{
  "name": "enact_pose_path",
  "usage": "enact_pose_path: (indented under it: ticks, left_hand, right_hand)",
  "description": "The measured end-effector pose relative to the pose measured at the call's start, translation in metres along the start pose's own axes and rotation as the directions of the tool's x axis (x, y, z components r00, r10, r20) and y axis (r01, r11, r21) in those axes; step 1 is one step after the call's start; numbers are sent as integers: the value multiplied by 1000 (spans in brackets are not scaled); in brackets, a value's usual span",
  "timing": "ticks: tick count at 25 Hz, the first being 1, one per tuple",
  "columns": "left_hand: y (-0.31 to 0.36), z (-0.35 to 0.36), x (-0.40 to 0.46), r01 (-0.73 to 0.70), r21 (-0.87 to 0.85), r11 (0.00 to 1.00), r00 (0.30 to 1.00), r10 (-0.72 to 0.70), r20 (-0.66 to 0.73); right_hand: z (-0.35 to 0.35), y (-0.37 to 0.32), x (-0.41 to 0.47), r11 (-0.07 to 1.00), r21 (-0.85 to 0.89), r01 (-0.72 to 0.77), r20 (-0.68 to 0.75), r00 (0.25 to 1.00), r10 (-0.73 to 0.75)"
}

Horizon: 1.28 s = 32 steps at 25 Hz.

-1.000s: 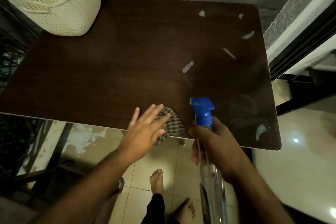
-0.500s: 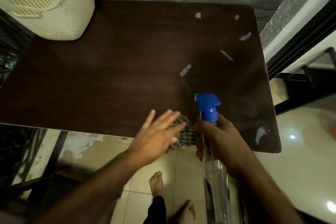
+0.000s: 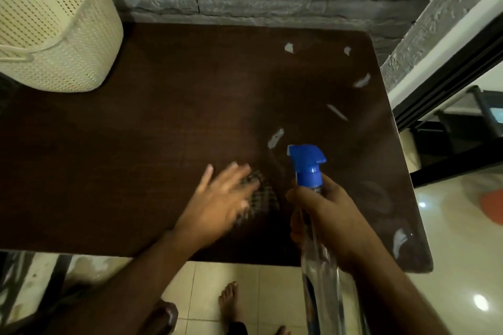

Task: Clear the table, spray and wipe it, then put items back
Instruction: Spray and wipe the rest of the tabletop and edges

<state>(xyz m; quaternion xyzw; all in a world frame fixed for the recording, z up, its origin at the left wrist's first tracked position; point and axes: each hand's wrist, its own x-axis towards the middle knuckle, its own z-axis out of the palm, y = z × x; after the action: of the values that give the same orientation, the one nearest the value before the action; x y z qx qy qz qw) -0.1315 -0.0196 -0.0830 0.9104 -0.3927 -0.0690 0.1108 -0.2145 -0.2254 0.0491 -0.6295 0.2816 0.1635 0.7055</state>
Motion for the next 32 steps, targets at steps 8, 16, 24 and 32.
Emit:
enact_pose_path:
  ticks: [8,16,24,32]
  left_hand:
    - [-34,-18,98,227,-22,974,973,-227,-35]
    - [-21,-19,154,338,-53,940,940,-340,-37]
    - [-2,4,69,105,27,994,994,-104,-42]
    - [49,9,120,171,-6,985,985,-172,-16]
  right_hand:
    - [12,-27,15,998,-31,48,-79,996,-50]
    - [-11,-32,40,999,-46,7,-102,995,-12]
    - [-49,-52,62,998,4,-68,48,997,68]
    - [-82,-58,74,998,-36,-43,78,996,46]
